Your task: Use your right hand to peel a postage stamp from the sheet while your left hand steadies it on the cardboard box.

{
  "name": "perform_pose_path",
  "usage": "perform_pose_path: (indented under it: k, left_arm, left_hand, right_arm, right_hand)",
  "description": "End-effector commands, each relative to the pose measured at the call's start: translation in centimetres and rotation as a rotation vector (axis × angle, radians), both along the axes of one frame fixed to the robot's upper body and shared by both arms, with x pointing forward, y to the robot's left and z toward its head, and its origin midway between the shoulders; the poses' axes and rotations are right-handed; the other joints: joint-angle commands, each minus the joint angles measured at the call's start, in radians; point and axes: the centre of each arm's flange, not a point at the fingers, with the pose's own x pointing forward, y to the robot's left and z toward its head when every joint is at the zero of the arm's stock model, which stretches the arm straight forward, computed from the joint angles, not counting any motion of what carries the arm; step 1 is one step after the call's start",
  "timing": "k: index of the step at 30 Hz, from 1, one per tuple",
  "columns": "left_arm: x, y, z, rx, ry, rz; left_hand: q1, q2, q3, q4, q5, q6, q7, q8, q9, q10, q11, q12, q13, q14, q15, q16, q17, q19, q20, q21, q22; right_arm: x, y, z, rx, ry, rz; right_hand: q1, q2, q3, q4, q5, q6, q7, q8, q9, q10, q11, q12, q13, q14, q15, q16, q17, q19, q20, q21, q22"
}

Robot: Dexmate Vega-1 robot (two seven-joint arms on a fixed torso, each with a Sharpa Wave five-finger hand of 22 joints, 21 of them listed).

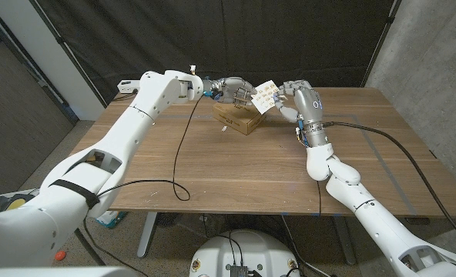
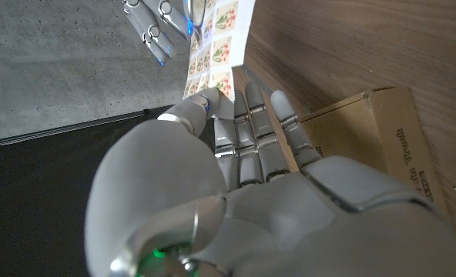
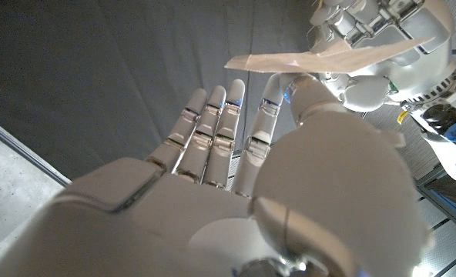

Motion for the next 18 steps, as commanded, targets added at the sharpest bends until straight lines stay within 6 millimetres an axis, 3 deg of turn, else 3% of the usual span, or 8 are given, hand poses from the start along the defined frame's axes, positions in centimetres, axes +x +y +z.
perform_pose_path:
  k: [1, 2, 4, 7, 9, 13, 15, 18]
  left_arm:
    - [-0.31, 0.24, 0.11, 0.016, -0.017, -0.01]
    - [-0.34, 0.24, 0.11, 0.026, -0.024, -0.016]
    - [-0.38, 0.26, 0.15, 0.05, -0.049, -0.029]
    - [-0.36, 0.47, 0.35, 0.101, -0.104, -0.058]
    - [-0.23, 0.67, 0.51, 0.145, -0.14, -0.086]
    - [-0.06, 0.84, 0.78, 0.229, -0.191, -0.15]
    - [-0.01, 0.79, 0.89, 0.26, -0.209, -0.178]
    - [-0.01, 0.76, 0.97, 0.278, -0.229, -0.198]
  left_hand:
    - [-0.01, 0.0, 0.014, 0.018, 0.006, -0.007, 0.001, 0.041, 0.058, 0.006, -0.015, -0.004, 0.007, 0.001, -0.006, 0.007, 0.004, 0.0, 0.001, 0.006, -0.004]
    - [-0.011, 0.0, 0.014, 0.018, 0.007, -0.007, 0.001, 0.041, 0.059, 0.006, -0.016, -0.004, 0.008, 0.001, -0.005, 0.007, 0.004, -0.001, 0.001, 0.006, -0.004]
    - [-0.014, -0.005, 0.017, 0.012, 0.011, -0.004, 0.003, 0.042, 0.069, 0.01, 0.007, -0.002, 0.015, 0.01, -0.004, 0.013, 0.004, -0.004, -0.002, 0.015, -0.004]
    - [-0.009, -0.015, 0.016, -0.007, 0.015, 0.015, 0.006, 0.047, 0.095, 0.022, 0.079, 0.004, 0.038, 0.02, 0.021, 0.036, 0.017, -0.011, 0.002, 0.039, -0.002]
    - [0.01, -0.032, 0.007, -0.021, 0.014, 0.046, 0.009, 0.054, 0.12, 0.038, 0.126, 0.01, 0.063, 0.029, 0.038, 0.066, 0.035, -0.016, 0.001, 0.063, -0.007]
    - [0.05, -0.063, -0.018, -0.017, 0.003, 0.136, 0.015, 0.015, 0.135, 0.116, 0.136, 0.022, 0.14, 0.05, 0.049, 0.142, 0.063, -0.034, -0.006, 0.127, -0.036]
    - [0.054, -0.065, -0.03, -0.01, -0.004, 0.171, 0.016, -0.006, 0.13, 0.143, 0.137, 0.021, 0.164, 0.055, 0.059, 0.163, 0.068, -0.038, -0.006, 0.14, -0.04]
    - [0.068, -0.071, -0.04, -0.01, -0.011, 0.211, 0.016, -0.031, 0.129, 0.171, 0.139, 0.013, 0.196, 0.053, 0.07, 0.184, 0.071, -0.043, -0.006, 0.147, -0.041]
  right_arm:
    - [0.12, 0.39, -0.26, -0.022, 0.014, 0.011]
    - [0.14, 0.4, -0.24, -0.018, 0.014, 0.02]
    - [0.22, 0.36, -0.25, 0.0, 0.01, 0.036]
    - [0.28, 0.15, -0.21, 0.034, 0.011, 0.069]
    - [0.29, 0.04, -0.23, 0.063, 0.007, 0.09]
    - [0.32, -0.14, -0.36, 0.11, -0.019, 0.103]
    - [0.33, -0.17, -0.48, 0.122, -0.034, 0.102]
    - [0.31, -0.16, -0.53, 0.126, -0.04, 0.101]
  right_hand:
    - [0.013, 0.014, -0.005, 0.007, 0.018, 0.086, 0.026, 0.015, 0.003, 0.042, -0.001, 0.018, 0.004, 0.018, -0.019, 0.008, 0.009, 0.001, -0.022, 0.013, 0.005]
    - [0.016, 0.018, -0.004, 0.007, 0.021, 0.097, 0.034, 0.015, 0.003, 0.046, -0.002, 0.019, 0.004, 0.023, -0.019, 0.009, 0.01, 0.006, -0.024, 0.017, 0.006]
    - [0.019, 0.024, -0.002, 0.009, 0.024, 0.107, 0.055, 0.012, 0.002, 0.055, 0.01, 0.021, 0.003, 0.029, -0.011, 0.009, 0.011, 0.012, -0.024, 0.024, 0.007]
    - [0.033, 0.045, 0.012, 0.007, 0.022, 0.108, 0.12, -0.007, 0.001, 0.029, 0.055, 0.004, 0.001, 0.024, 0.005, -0.001, 0.011, 0.015, -0.019, 0.04, 0.011]
    - [0.04, 0.057, 0.02, 0.006, 0.016, 0.098, 0.138, -0.018, 0.001, 0.011, 0.066, -0.005, 0.001, 0.014, 0.006, -0.007, 0.01, 0.013, -0.02, 0.046, 0.012]
    - [0.074, 0.104, 0.043, -0.003, -0.036, 0.059, 0.189, -0.049, 0.008, -0.034, 0.095, -0.026, 0.007, 0.005, -0.019, -0.013, 0.017, 0.003, -0.032, 0.068, 0.015]
    - [0.097, 0.118, 0.034, -0.015, -0.084, 0.049, 0.216, -0.055, 0.015, -0.057, 0.122, -0.035, 0.012, -0.004, -0.022, -0.009, 0.028, -0.004, -0.038, 0.08, 0.016]
    - [0.129, 0.136, 0.015, -0.027, -0.147, 0.038, 0.226, -0.054, 0.03, -0.07, 0.134, -0.04, 0.016, -0.018, -0.027, 0.001, 0.044, -0.014, -0.046, 0.096, 0.018]
